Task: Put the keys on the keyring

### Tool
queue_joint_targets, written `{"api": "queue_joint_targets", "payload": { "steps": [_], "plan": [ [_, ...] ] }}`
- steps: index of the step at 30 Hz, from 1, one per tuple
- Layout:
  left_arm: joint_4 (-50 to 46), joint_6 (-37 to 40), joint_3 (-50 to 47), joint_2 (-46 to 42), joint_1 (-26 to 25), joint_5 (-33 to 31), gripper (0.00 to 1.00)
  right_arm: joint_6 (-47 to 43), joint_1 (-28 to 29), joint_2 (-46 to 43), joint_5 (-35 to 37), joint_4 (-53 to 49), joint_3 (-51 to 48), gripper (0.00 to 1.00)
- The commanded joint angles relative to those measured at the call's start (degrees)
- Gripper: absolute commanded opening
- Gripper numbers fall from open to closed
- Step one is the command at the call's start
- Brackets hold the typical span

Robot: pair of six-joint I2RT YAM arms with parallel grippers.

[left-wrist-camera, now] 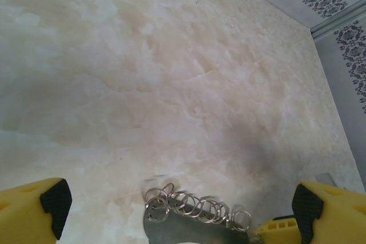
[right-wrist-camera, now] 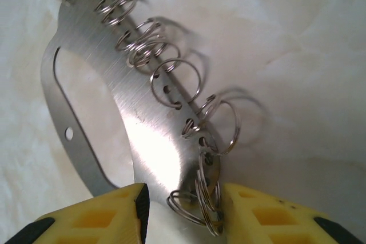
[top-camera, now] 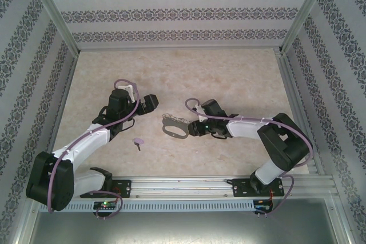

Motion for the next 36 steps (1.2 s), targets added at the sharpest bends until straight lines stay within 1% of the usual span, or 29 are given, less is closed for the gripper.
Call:
{"api": "queue_joint_targets", "payload": {
  "steps": [1, 5, 7, 10, 12, 19, 30, 36],
  "plan": [
    [3.08, -0.44, 0.2, 0.02, -0.8, 0.24, 1.0, 2.12, 1.36, -2.35, -2.29, 2.16, -1.38, 0.39],
    [3.08, -0.4, 0.03, 0.0, -0.75, 0.27, 1.0, 3.62, 1.59, -4.09, -1.59, 3.34, -2.14, 0.39],
    [3.08, -0.52, -0.07, -0.18, -0.83, 0.42, 1.0, 3.71, 1.58, -5.02, 1.05, 2.51, -2.23, 0.39],
    [2.95, -0.53, -0.23, -0.51, -0.88, 0.26, 1.0, 4.54, 1.54, -7.14, 7.7, 1.11, -2.97, 0.41],
    [2.92, -0.46, -0.37, -0.64, -0.82, 0.21, 1.0, 4.84, 1.5, -8.82, 9.45, 1.14, -3.93, 0.42],
    [3.43, -0.61, -0.76, -0.5, -0.84, 0.32, 1.0, 4.64, 2.79, -10.21, 9.37, 0.31, -4.76, 0.4],
    [2.99, -0.47, -0.6, -0.92, -0.81, 0.07, 1.0, 5.55, 4.91, -6.85, 9.26, 2.16, -5.73, 0.33],
    [3.25, -0.53, -0.55, -0.73, -0.83, 0.06, 1.0, 6.15, 5.01, -6.7, 9.39, 2.99, -7.15, 0.32]
  ]
}}
